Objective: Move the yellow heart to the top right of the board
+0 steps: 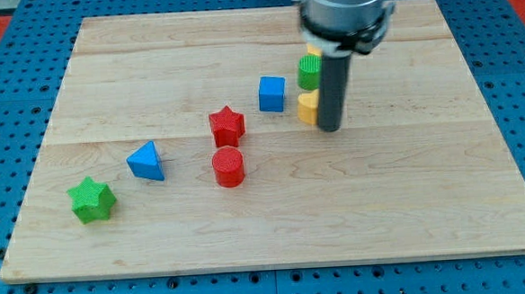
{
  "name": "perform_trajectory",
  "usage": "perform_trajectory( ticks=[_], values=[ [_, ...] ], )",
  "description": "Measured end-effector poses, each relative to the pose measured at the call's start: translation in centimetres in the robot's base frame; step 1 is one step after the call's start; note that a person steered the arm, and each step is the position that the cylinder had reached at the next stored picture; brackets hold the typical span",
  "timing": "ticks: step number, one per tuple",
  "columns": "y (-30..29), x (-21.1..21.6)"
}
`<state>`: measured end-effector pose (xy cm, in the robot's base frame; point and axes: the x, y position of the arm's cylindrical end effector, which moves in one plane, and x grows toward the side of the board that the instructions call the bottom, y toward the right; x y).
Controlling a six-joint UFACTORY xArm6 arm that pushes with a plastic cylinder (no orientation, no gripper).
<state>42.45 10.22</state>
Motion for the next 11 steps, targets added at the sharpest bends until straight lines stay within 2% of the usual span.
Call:
perform_trajectory(
  ticks=[1, 2, 3, 4, 5, 6, 7, 9, 10, 11],
  values=[
    [3.0, 0.7],
    [-1.6, 3.8],
    [-3.9, 0.9],
    [-2.9, -2.6],
    [-1.5, -2.3],
    [-3.8, -2.1],
    [-1.9, -5.2],
    [6.0, -13.7],
    [8.4, -14.2],
    [6.4, -8.9]
  ],
)
